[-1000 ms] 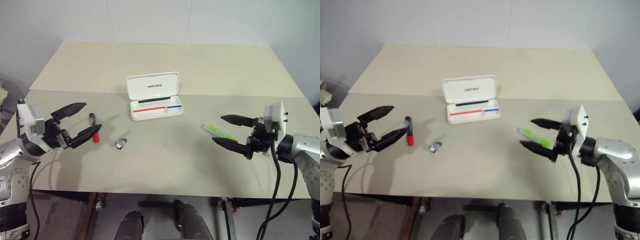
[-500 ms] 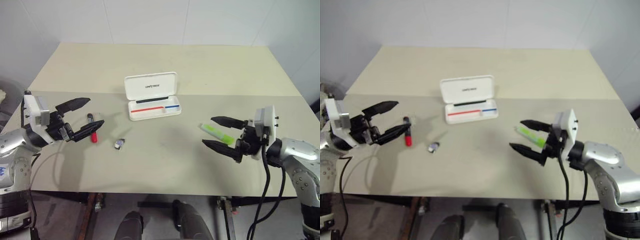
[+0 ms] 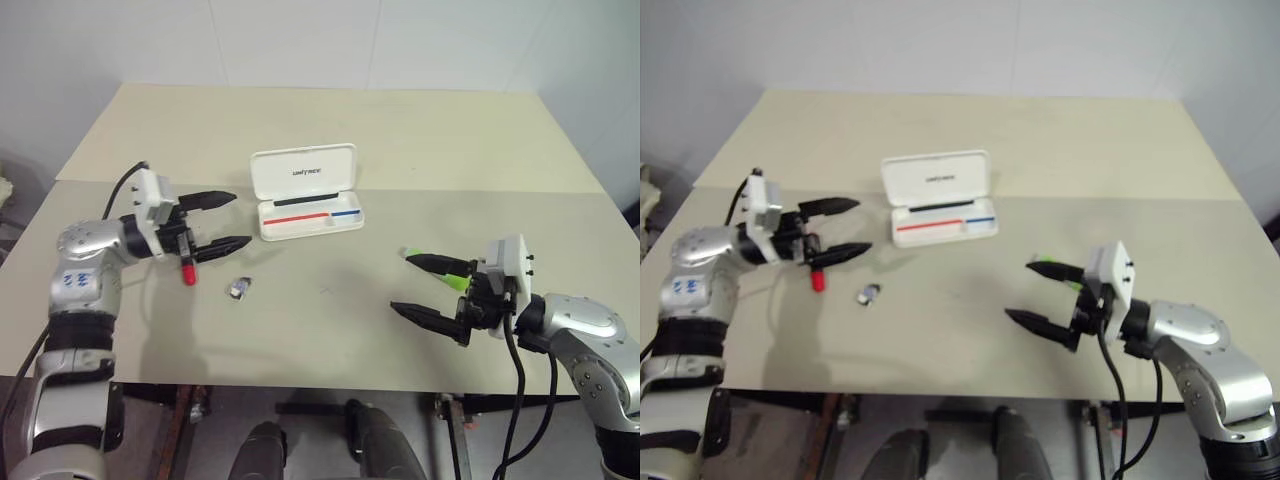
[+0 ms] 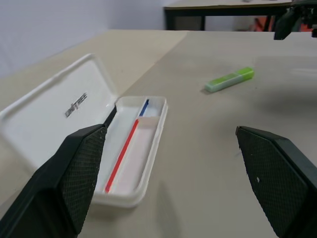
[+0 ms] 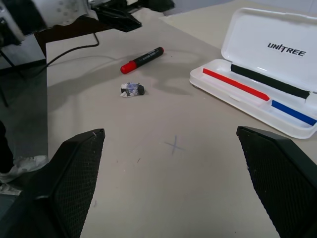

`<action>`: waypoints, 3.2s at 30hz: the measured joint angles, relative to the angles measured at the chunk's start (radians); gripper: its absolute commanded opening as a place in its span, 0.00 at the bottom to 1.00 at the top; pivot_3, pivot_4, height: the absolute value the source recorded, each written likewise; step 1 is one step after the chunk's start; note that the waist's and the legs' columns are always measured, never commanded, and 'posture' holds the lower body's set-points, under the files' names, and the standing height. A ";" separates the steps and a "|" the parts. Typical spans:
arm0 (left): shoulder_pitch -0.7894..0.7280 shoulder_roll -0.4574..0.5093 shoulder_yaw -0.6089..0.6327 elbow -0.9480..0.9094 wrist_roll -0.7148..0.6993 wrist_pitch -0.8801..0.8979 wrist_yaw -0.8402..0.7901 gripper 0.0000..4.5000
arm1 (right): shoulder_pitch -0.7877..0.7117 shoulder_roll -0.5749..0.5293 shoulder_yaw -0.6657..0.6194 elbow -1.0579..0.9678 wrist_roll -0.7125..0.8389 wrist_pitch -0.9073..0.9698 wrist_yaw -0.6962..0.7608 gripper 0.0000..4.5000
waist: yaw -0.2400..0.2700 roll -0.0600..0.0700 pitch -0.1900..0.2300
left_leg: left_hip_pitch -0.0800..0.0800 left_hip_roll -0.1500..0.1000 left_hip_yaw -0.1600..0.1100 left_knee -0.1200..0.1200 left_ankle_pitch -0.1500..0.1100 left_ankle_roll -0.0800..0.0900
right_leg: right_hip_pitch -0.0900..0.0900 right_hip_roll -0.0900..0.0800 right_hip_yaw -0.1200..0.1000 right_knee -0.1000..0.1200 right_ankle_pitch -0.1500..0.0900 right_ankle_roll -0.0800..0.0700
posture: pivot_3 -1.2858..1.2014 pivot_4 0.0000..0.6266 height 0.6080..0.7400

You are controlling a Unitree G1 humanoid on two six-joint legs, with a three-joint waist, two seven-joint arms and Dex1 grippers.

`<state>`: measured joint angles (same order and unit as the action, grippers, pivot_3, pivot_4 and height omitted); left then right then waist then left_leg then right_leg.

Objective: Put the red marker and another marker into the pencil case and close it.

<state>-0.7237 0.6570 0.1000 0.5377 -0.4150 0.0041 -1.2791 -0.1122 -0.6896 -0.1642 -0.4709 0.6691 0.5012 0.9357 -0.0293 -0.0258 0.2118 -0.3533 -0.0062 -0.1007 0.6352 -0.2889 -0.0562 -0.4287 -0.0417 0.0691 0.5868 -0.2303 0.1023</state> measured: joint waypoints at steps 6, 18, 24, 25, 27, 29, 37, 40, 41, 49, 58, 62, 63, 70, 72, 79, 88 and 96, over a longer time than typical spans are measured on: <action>-0.202 -0.070 -0.093 0.323 0.139 -0.126 -0.068 0.99 | 0.052 0.031 -0.002 -0.037 -0.011 -0.014 -0.062 1.00 | 0.003 0.000 0.000 | -0.001 0.000 0.000 -0.001 0.000 0.000 | -0.001 0.000 0.000 0.000 0.004 0.008 | 0.52 0.24 1.00; -0.342 -0.147 -0.172 0.653 0.353 -0.284 -0.055 0.99 | 0.178 0.045 -0.014 -0.125 -0.011 -0.043 -0.125 1.00 | 0.001 -0.002 0.001 | -0.001 0.000 0.000 0.000 -0.001 0.001 | 0.000 0.000 0.000 0.000 0.004 0.009 | 0.52 0.24 1.00; -0.372 -0.173 -0.197 0.698 0.429 -0.293 0.020 0.99 | 0.183 0.047 -0.015 -0.136 -0.011 -0.044 -0.146 1.00 | 0.003 -0.002 0.001 | -0.001 0.000 0.000 0.001 -0.001 0.001 | 0.000 0.000 0.000 0.000 0.004 0.009 | 0.52 0.24 1.00; -0.374 -0.179 -0.197 0.700 0.433 -0.293 0.026 0.99 | 0.183 0.047 -0.015 -0.137 -0.011 -0.044 -0.147 1.00 | 0.003 -0.002 0.001 | -0.001 0.000 0.000 0.001 -0.001 0.001 | 0.000 0.000 0.000 0.000 0.004 0.009 | 0.52 0.24 1.00; -0.383 -0.187 -0.197 0.711 0.448 -0.291 0.042 0.99 | 0.184 0.047 -0.015 -0.138 -0.011 -0.045 -0.151 1.00 | 0.001 -0.002 0.001 | -0.001 0.000 0.000 0.001 -0.001 0.001 | 0.000 0.000 0.000 0.000 0.004 0.009 | 0.52 0.24 1.00; -0.394 -0.191 -0.198 0.727 0.465 -0.286 0.058 0.99 | 0.185 0.047 -0.015 -0.138 -0.010 -0.045 -0.154 1.00 | 0.001 -0.002 0.001 | -0.001 0.000 0.000 0.001 -0.001 0.001 | 0.000 0.001 0.000 0.000 0.004 0.009 | 0.52 0.24 1.00; -0.411 -0.212 -0.228 0.737 0.544 -0.252 0.157 0.99 | 0.186 0.047 -0.016 -0.148 -0.009 -0.045 -0.164 1.00 | 0.000 -0.003 0.001 | -0.001 0.000 0.000 0.001 -0.001 0.001 | 0.000 0.001 0.001 0.001 0.005 0.010 | 0.52 0.24 1.00; -0.415 -0.220 -0.231 0.738 0.560 -0.241 0.186 0.99 | 0.185 0.047 -0.016 -0.149 -0.009 -0.045 -0.169 1.00 | 0.000 -0.003 0.001 | 0.000 0.000 0.000 0.001 -0.001 0.001 | 0.000 0.001 0.001 0.002 0.005 0.010 | 0.52 0.24 1.00; -0.417 -0.221 -0.234 0.739 0.565 -0.235 0.195 0.90 | 0.185 0.047 -0.016 -0.149 -0.009 -0.045 -0.172 1.00 | 0.000 -0.003 0.001 | 0.000 0.000 0.000 0.002 -0.001 0.001 | 0.000 0.001 0.001 0.002 0.005 0.010 | 0.52 0.24 1.00; -0.435 -0.224 -0.234 0.754 0.578 -0.208 0.239 0.34 | 0.184 0.046 -0.019 -0.150 -0.002 -0.043 -0.180 1.00 | -0.001 -0.003 0.001 | 0.000 0.000 0.001 0.002 -0.001 0.001 | 0.000 0.001 0.002 0.003 0.004 0.009 | 0.52 0.24 1.00; -0.448 -0.225 -0.224 0.763 0.579 -0.208 0.251 0.00 | 0.166 0.029 -0.040 -0.150 0.014 -0.041 -0.178 1.00 | 0.001 -0.003 0.001 | 0.000 0.000 0.001 0.002 -0.001 0.001 | 0.000 0.001 0.003 0.003 0.004 0.010 | 0.52 0.24 1.00; -0.448 -0.225 -0.207 0.765 0.573 -0.209 0.246 0.00 | 0.146 0.023 -0.040 -0.149 0.015 -0.040 -0.175 1.00 | 0.001 -0.003 0.001 | 0.000 0.000 0.001 0.002 -0.001 0.001 | 0.000 0.001 0.003 0.003 0.004 0.010 | 0.52 0.24 1.00; -0.448 -0.225 -0.196 0.765 0.569 -0.210 0.241 0.00 | 0.138 0.022 -0.040 -0.147 0.015 -0.040 -0.173 1.00 | 0.001 -0.003 0.001 | 0.000 0.000 0.001 0.002 -0.001 0.001 | 0.000 0.001 0.003 0.003 0.004 0.010 | 0.52 0.24 1.00; -0.431 -0.222 -0.167 0.728 0.545 -0.268 0.190 0.00 | 0.113 -0.004 -0.040 -0.112 0.021 -0.036 -0.148 1.00 | 0.002 -0.003 0.001 | 0.000 0.000 0.001 0.002 -0.001 0.001 | 0.000 0.001 0.003 0.002 0.005 0.010 | 0.52 0.24 1.00; -0.425 -0.218 -0.156 0.696 0.527 -0.282 0.163 0.00 | 0.094 -0.011 -0.040 -0.103 0.023 -0.033 -0.138 1.00 | 0.001 -0.003 0.001 | 0.000 0.000 0.001 0.002 -0.001 0.001 | 0.000 0.001 0.003 0.003 0.005 0.010 | 0.52 0.24 1.00; -0.308 -0.179 -0.158 0.427 0.457 -0.282 -0.020 0.00 | 0.049 -0.044 -0.041 -0.052 0.034 -0.022 -0.085 1.00 | 0.000 -0.003 0.001 | 0.000 0.000 0.002 0.001 -0.001 0.001 | -0.001 0.001 0.004 0.004 0.005 0.010 | 0.52 0.24 1.00; -0.067 -0.119 -0.204 -0.069 0.397 -0.156 -0.105 0.00 | 0.040 -0.076 -0.155 -0.047 0.177 0.010 -0.034 1.00 | 0.003 -0.003 0.001 | 0.000 0.000 0.001 0.002 0.000 0.001 | 0.000 0.001 0.005 0.004 0.005 0.010 | 0.52 0.24 1.00; 0.042 -0.099 -0.249 -0.270 0.392 -0.085 -0.082 0.00 | 0.126 -0.127 -0.208 -0.101 0.252 0.031 0.013 1.00 | 0.002 -0.003 0.001 | 0.000 0.000 0.002 0.005 0.000 0.001 | 0.000 0.001 0.006 0.004 0.005 0.010 | 0.52 0.24 1.00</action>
<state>-0.6821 0.5575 -0.1493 0.2682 -0.0234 -0.0813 -1.3610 0.0140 -0.8163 -0.3721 -0.5722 0.9208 0.5326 0.9486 -0.0273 -0.0287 0.2131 -0.3532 -0.0063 -0.0984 0.6399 -0.2894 -0.0553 -0.4288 -0.0406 0.0750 0.5908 -0.2255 0.1122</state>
